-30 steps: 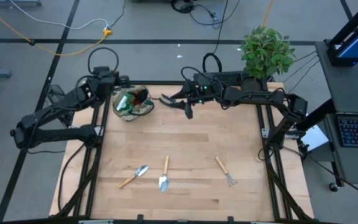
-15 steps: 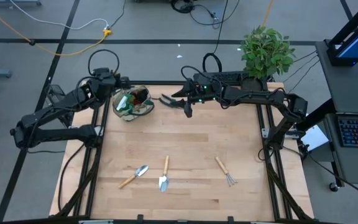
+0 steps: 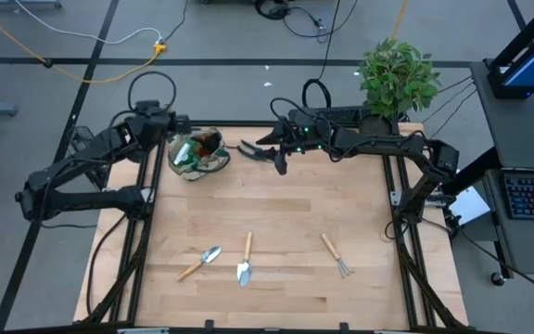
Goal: Pick & Place Garden tools in Gardening bag
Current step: Put the top hand rake into the gardening bag
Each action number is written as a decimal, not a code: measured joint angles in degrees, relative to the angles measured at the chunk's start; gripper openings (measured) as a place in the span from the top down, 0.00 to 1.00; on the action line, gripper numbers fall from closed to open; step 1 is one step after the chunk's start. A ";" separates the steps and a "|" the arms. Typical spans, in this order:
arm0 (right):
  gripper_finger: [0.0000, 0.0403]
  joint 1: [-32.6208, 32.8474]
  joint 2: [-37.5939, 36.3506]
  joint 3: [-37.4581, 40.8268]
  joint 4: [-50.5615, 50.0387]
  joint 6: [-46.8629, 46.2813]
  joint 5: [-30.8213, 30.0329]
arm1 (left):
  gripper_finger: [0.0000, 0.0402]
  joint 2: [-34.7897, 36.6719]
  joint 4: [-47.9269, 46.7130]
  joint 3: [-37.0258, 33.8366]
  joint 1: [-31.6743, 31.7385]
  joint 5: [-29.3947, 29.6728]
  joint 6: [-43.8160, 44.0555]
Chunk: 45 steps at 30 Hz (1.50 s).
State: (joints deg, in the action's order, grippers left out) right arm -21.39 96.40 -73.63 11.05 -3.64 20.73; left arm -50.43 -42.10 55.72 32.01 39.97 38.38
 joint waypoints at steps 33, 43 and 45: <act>0.56 0.00 0.00 0.00 -0.20 -0.17 0.04 | 0.83 -7.33 2.12 -1.79 0.17 -0.63 -1.03; 0.56 0.00 0.00 0.00 -0.20 -0.05 0.02 | 0.83 -7.69 9.02 -7.65 0.16 -0.43 -1.19; 0.56 0.00 0.00 0.00 -0.20 -0.15 0.04 | 0.83 -7.63 9.36 -7.65 0.15 -0.02 -1.19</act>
State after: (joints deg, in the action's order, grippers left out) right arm -21.39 96.40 -73.63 10.85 -3.79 20.78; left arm -58.06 -32.73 48.07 32.16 39.96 37.19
